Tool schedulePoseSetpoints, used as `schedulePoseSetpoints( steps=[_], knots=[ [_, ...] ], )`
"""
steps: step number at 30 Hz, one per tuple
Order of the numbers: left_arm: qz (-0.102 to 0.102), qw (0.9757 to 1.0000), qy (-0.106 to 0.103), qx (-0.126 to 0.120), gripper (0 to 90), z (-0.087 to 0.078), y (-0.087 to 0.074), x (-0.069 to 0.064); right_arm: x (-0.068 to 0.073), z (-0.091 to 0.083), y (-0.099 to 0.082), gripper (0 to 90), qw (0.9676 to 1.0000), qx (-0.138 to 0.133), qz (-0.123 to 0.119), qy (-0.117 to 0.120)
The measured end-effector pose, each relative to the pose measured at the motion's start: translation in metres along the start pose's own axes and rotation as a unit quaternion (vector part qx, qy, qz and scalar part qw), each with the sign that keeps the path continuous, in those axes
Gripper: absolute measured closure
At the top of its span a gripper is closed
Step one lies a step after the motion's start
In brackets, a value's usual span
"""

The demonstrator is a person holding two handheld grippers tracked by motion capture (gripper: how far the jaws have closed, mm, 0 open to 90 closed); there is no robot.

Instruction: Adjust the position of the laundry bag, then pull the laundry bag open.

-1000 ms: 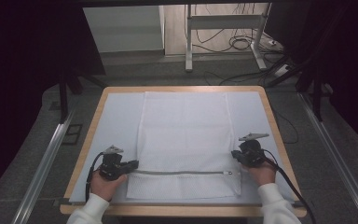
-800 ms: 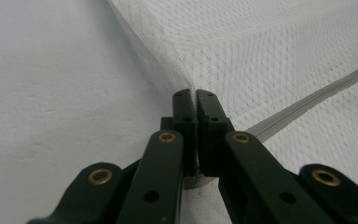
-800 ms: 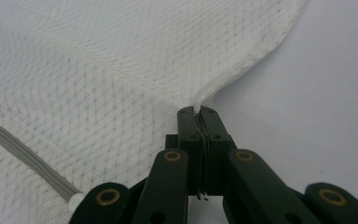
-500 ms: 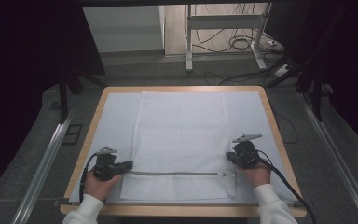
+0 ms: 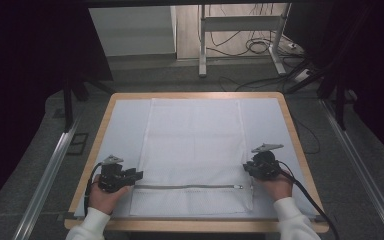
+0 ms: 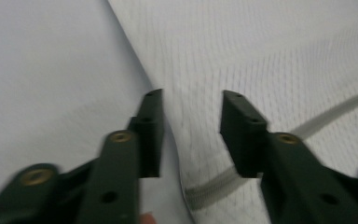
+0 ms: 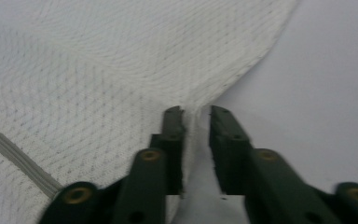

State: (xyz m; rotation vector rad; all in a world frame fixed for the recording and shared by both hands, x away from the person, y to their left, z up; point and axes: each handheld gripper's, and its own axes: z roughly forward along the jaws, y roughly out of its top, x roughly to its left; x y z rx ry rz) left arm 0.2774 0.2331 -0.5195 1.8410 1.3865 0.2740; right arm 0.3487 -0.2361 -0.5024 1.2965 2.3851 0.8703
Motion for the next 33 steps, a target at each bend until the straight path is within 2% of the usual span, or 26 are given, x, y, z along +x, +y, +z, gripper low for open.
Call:
schedulePoseSetpoints(
  steps=[2, 4, 8, 12, 22, 28, 33],
  knots=[
    [0.008, 0.9999, 0.000, -0.013, 42.4, -0.002, 0.002, -0.004, -0.003, -0.004, 0.000, 55.7, 1.0000, -0.006, 0.007, -0.001],
    [0.022, 0.9995, -0.006, -0.021, 37.9, -0.003, 0.003, -0.010, -0.005, -0.007, -0.001, 48.1, 0.9997, -0.015, 0.017, 0.003],
    [0.046, 0.9984, -0.015, -0.027, 33.4, -0.004, 0.007, -0.021, -0.007, -0.012, -0.002, 40.9, 0.9994, -0.027, 0.021, 0.006],
    [0.053, 0.9980, -0.022, -0.028, 31.8, -0.003, 0.012, -0.029, -0.009, -0.018, -0.003, 34.9, 0.9990, -0.041, 0.020, 0.005],
    [0.060, 0.9973, -0.040, -0.015, 33.6, 0.004, 0.023, -0.050, -0.008, -0.026, -0.004, 29.3, 0.9982, -0.057, 0.016, 0.007],
    [0.063, 0.9967, -0.048, -0.014, 33.4, 0.009, 0.029, -0.061, -0.008, -0.027, -0.005, 28.2, 0.9983, -0.056, 0.013, 0.011],
    [0.074, 0.9955, -0.059, -0.007, 34.3, 0.015, 0.032, -0.071, -0.008, -0.027, -0.005, 27.4, 0.9983, -0.056, 0.015, 0.003]
  ],
)
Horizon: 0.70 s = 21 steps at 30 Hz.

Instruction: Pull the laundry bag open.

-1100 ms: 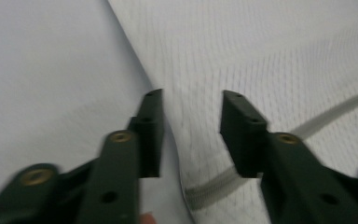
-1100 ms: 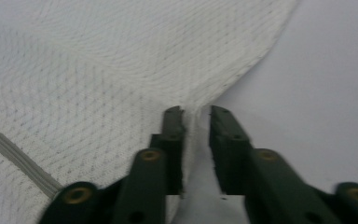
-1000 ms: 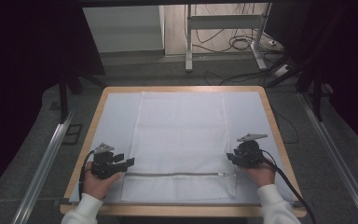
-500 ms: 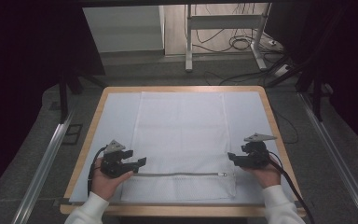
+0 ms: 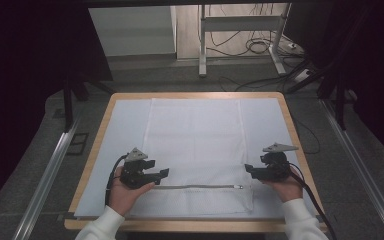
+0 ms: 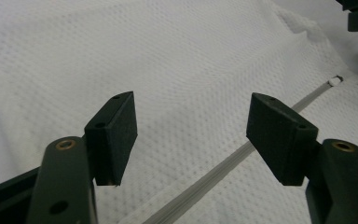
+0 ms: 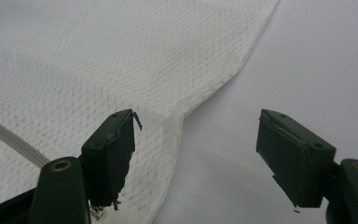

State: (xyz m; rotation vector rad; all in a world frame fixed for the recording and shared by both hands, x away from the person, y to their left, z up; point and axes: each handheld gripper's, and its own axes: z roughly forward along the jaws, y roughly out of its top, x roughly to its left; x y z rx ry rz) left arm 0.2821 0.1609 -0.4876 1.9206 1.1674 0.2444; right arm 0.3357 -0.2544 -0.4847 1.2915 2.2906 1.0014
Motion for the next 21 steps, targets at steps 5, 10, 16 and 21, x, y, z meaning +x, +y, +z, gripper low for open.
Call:
schedulePoseSetpoints(
  steps=[5, 10, 16, 21],
  knots=[
    [0.008, 0.9999, -0.009, 0.005, 34.2, 0.006, 0.004, -0.010, 0.000, 0.000, 0.000, 27.6, 1.0000, -0.003, -0.002, -0.006],
    [0.016, 0.9997, -0.014, 0.013, 34.3, 0.015, 0.009, -0.021, -0.001, -0.003, 0.001, 28.1, 0.9997, -0.019, 0.002, -0.014],
    [0.027, 0.9990, -0.031, 0.020, 34.5, 0.025, 0.016, -0.038, -0.005, 0.000, -0.002, 29.0, 0.9997, -0.017, 0.006, -0.013],
    [0.034, 0.9978, -0.050, 0.027, 34.7, 0.035, 0.021, -0.052, -0.006, -0.001, -0.002, 29.9, 0.9996, -0.019, 0.019, -0.009]
  ],
)
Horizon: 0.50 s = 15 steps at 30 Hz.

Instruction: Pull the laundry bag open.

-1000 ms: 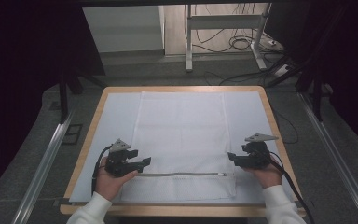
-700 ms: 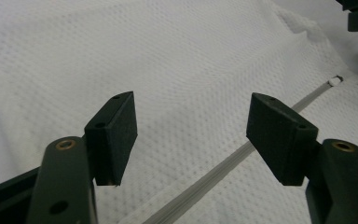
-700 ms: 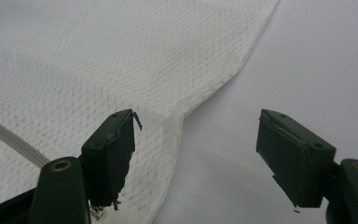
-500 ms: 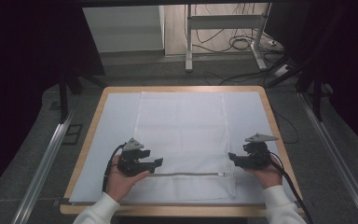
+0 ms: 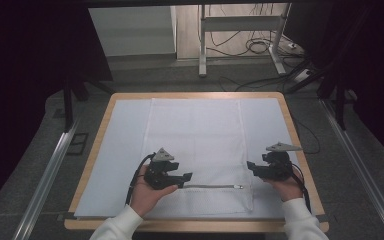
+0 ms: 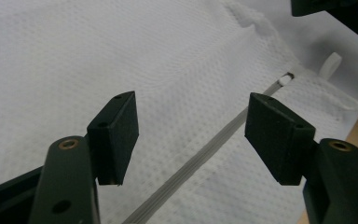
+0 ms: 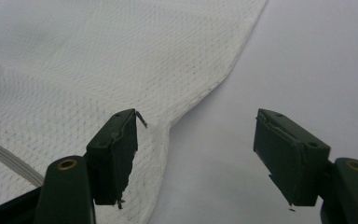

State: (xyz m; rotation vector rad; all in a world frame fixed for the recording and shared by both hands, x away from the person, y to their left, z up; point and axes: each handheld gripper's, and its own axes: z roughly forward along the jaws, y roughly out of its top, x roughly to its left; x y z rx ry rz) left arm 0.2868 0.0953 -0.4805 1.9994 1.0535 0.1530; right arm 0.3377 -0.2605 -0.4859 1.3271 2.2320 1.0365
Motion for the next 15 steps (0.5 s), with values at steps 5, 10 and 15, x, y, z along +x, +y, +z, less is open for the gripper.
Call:
schedulePoseSetpoints(
  steps=[5, 10, 15],
  knots=[
    [0.005, 0.9998, -0.016, 0.011, 36.7, 0.013, 0.005, -0.011, 0.000, 0.002, -0.001, 28.8, 1.0000, 0.008, -0.004, 0.002],
    [0.013, 0.9995, -0.025, 0.015, 37.0, 0.020, 0.008, -0.019, 0.001, 0.004, -0.002, 28.4, 0.9999, 0.010, -0.007, 0.001],
    [0.017, 0.9993, -0.030, 0.017, 36.9, 0.023, 0.010, -0.024, -0.001, 0.001, -0.001, 28.8, 1.0000, 0.002, -0.003, -0.008]
  ],
)
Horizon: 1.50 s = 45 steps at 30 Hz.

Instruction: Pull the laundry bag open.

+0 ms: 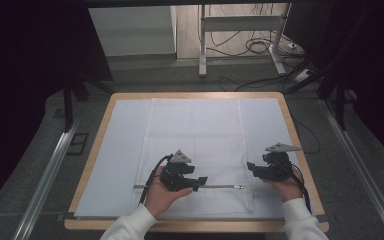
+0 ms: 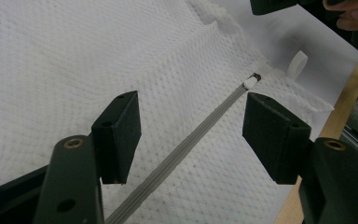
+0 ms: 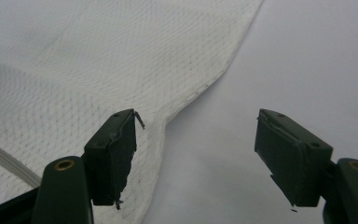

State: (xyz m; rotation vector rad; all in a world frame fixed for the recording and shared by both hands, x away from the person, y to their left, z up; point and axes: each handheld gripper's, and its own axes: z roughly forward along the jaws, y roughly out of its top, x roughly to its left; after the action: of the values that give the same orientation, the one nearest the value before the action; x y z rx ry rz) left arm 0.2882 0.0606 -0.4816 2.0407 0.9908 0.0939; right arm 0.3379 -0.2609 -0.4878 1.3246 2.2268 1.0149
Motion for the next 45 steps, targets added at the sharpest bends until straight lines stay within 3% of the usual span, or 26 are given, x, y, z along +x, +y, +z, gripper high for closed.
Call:
schedulePoseSetpoints(
  steps=[28, 35, 45],
  knots=[
    [0.019, 0.9992, -0.021, 0.027, 35.5, 0.030, 0.009, -0.021, -0.004, -0.001, -0.002, 28.7, 0.9999, 0.000, 0.012, -0.010],
    [0.007, 0.9992, -0.031, 0.025, 34.4, 0.037, 0.012, -0.027, -0.004, -0.004, -0.003, 28.6, 0.9999, -0.005, 0.015, -0.007],
    [0.012, 0.9980, -0.048, 0.038, 34.1, 0.058, 0.018, -0.039, -0.006, -0.005, -0.005, 28.5, 0.9998, -0.005, 0.015, -0.008]
  ],
)
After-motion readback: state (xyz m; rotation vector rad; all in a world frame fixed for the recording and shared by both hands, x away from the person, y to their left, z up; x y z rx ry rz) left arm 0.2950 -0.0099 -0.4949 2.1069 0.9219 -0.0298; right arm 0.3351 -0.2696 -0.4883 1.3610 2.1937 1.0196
